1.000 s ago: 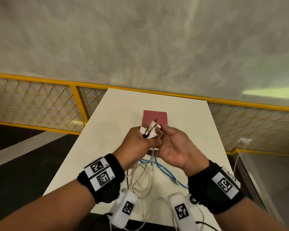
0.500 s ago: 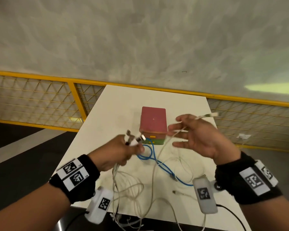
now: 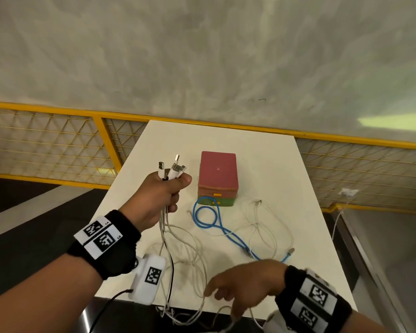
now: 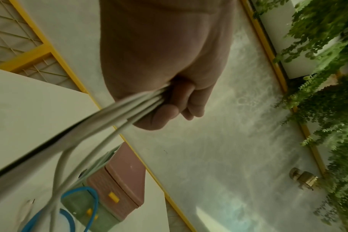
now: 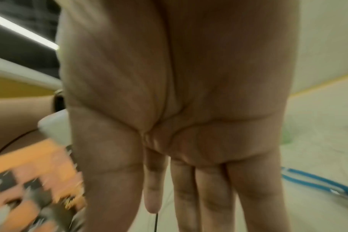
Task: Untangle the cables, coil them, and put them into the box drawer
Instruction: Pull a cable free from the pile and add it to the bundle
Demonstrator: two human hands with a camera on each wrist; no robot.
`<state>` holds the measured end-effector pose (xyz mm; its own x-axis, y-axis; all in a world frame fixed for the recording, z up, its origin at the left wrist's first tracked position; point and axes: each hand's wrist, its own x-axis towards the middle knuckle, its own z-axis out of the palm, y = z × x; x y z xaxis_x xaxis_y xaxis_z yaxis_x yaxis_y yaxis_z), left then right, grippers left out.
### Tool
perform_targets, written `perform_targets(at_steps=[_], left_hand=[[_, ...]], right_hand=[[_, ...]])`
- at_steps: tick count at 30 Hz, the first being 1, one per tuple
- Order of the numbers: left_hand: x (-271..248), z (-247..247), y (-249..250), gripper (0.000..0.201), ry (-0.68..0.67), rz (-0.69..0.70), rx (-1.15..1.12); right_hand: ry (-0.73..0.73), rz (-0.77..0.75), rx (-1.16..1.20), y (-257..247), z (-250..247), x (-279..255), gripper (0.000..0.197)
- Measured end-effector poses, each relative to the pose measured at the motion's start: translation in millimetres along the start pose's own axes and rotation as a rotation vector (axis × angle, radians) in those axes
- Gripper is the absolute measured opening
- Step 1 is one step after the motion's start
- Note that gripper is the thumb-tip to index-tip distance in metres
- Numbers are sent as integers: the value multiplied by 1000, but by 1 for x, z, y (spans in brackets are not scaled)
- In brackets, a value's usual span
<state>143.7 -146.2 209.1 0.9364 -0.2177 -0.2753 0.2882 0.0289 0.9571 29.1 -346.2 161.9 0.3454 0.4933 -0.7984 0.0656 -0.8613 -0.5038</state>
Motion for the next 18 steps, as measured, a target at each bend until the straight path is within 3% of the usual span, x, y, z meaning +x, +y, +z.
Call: perform_targets(at_steps=[1, 3, 5, 6, 9, 12, 18], left_hand=[[0, 0, -2, 24, -7, 0, 5], [-1, 2, -3, 12, -25, 2, 10], [-2, 3, -3, 12, -34, 9, 7], [-2, 3, -3, 16, -36, 11, 9], [-3, 6, -2, 21, -41, 40, 0], [-3, 10, -4, 21, -37, 78, -10], [1, 13, -7, 29, -58, 87, -49]], right_hand=[[64, 4, 115, 8, -4, 3, 55], [382, 51, 260, 32, -13, 16, 33], [689, 192, 102, 62, -22, 34, 21], [760, 257, -9, 74, -25, 43, 23], [790, 400, -149, 99, -22, 69, 30], [728, 524, -242, 104, -13, 82, 32], [805, 633, -447, 103, -4, 92, 33]])
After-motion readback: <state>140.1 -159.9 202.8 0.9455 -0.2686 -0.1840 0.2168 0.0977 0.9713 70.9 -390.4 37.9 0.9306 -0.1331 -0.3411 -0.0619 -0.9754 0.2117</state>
